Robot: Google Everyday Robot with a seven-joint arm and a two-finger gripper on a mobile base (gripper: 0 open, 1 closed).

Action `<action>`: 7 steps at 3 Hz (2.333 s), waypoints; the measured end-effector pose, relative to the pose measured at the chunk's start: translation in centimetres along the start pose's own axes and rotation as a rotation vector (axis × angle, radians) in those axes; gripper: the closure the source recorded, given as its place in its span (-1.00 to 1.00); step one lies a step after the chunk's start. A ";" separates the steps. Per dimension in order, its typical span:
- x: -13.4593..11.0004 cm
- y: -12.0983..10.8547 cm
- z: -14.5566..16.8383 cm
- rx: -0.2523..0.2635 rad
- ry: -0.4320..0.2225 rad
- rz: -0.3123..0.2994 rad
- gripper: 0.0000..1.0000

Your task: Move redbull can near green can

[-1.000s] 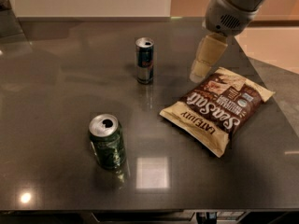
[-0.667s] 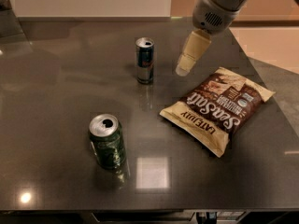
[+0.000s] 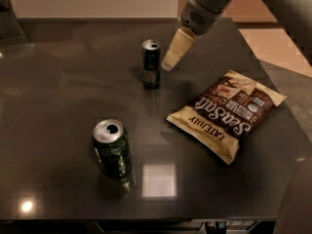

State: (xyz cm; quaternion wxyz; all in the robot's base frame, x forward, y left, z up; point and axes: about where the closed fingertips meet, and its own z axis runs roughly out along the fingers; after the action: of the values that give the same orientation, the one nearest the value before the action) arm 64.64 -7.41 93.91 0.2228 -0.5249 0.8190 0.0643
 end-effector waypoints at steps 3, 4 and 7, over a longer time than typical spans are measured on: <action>-4.9 0.3 3.9 -0.056 -0.045 -0.016 -1.00; -5.5 0.9 4.8 -0.085 -0.056 -0.022 -0.65; -5.8 3.7 2.8 -0.174 -0.115 -0.087 0.74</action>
Offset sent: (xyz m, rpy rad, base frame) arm 0.0341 0.0601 -0.0075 0.0458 0.0056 0.0395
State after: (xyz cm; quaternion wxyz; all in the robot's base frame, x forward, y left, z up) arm 64.24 -0.05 93.46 0.2255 -0.5728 0.7726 0.1555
